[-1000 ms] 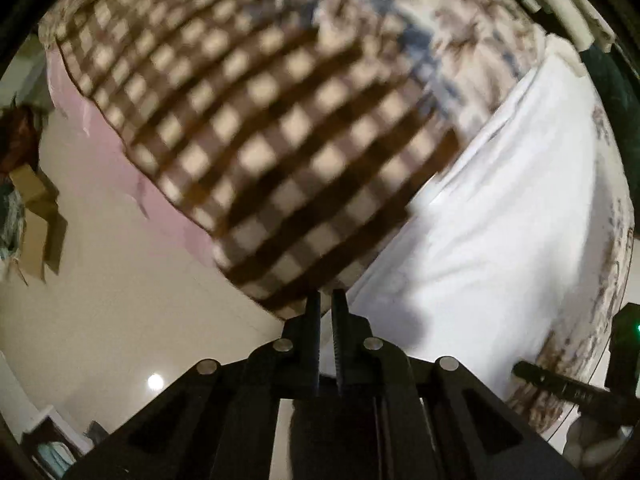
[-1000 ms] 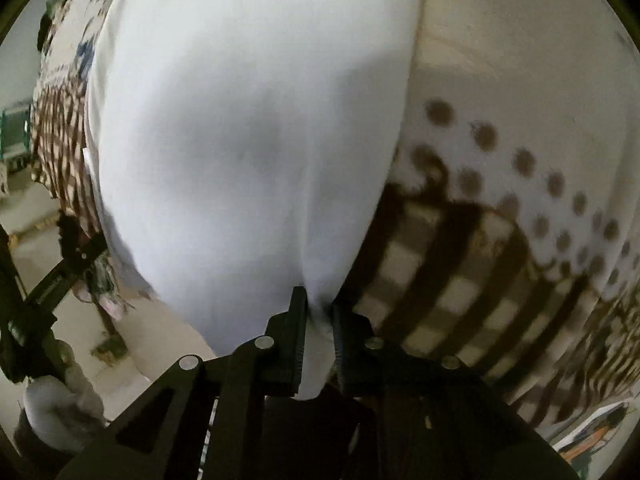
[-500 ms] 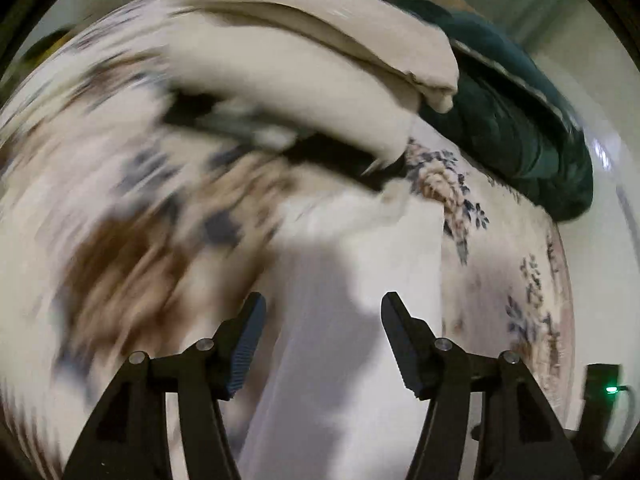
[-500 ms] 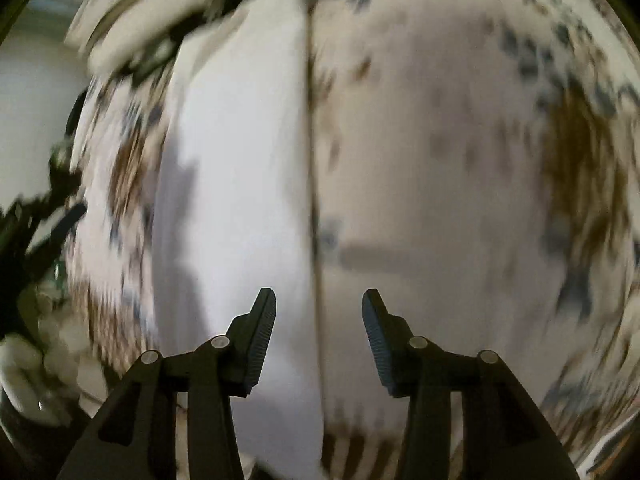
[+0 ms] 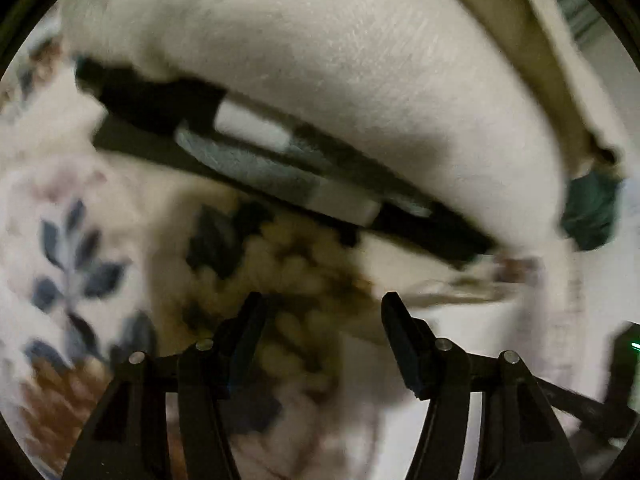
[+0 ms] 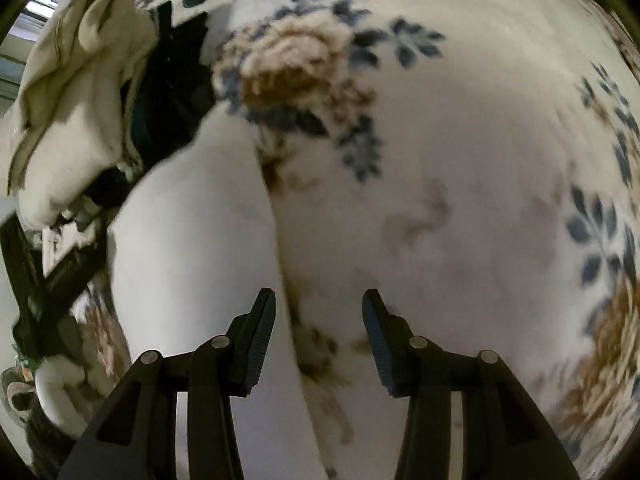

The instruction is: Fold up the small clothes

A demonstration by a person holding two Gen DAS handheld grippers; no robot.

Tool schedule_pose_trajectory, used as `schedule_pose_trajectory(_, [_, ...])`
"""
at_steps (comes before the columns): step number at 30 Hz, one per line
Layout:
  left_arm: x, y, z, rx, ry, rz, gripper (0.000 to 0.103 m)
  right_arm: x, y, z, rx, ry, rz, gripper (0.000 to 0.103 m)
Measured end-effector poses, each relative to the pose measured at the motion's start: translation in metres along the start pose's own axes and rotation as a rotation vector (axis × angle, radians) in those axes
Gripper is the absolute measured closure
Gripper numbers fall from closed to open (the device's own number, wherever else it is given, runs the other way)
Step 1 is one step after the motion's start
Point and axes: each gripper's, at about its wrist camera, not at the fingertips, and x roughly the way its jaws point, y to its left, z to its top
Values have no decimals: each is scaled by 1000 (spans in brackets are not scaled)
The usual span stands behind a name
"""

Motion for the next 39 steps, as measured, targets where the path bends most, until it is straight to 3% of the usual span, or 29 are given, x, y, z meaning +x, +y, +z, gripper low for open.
schedule_pose_trajectory(3, [-3,11,-12,-69,48,-168,45,4,9,22,-10,-4,60,56])
schedule_pose_trajectory(4, [1,13,-16,-76,72,-191,45,6,11,28,-17,-4,77,56])
schedule_pose_trajectory(7, [21,11,-21,-59,131,-190,45,19,22,46,-48,14,130,52])
schedule_pose_trajectory(13, [27,-3,-6,3,120,-185,46,52,32,73,-45,77,225,52])
schedule_pose_trajectory(14, [28,-5,-3,18,116,-181,54,55,33,78,-37,82,249,52])
schedule_pose_trajectory(15, [25,-7,-5,40,107,-176,84,58,34,81,-32,82,269,52])
schedule_pose_trajectory(16, [29,-14,-2,51,110,-178,91,59,33,86,-28,84,287,52])
schedule_pose_trajectory(19, [25,-21,-4,98,82,-167,91,58,33,93,-12,101,352,54])
schedule_pose_trajectory(22, [24,-24,5,111,61,-168,93,56,36,94,-31,112,361,87])
schedule_pose_trajectory(23, [27,-29,10,111,55,-169,93,55,40,94,-47,110,351,95])
schedule_pose_trajectory(25, [23,-32,13,117,38,-174,94,50,50,92,-74,85,334,100])
schedule_pose_trajectory(32, [-15,-45,12,175,-38,-193,94,7,53,70,-124,-1,363,102])
schedule_pose_trajectory(39, [-67,-73,-16,245,-129,-221,94,-59,52,34,-190,-80,416,102])
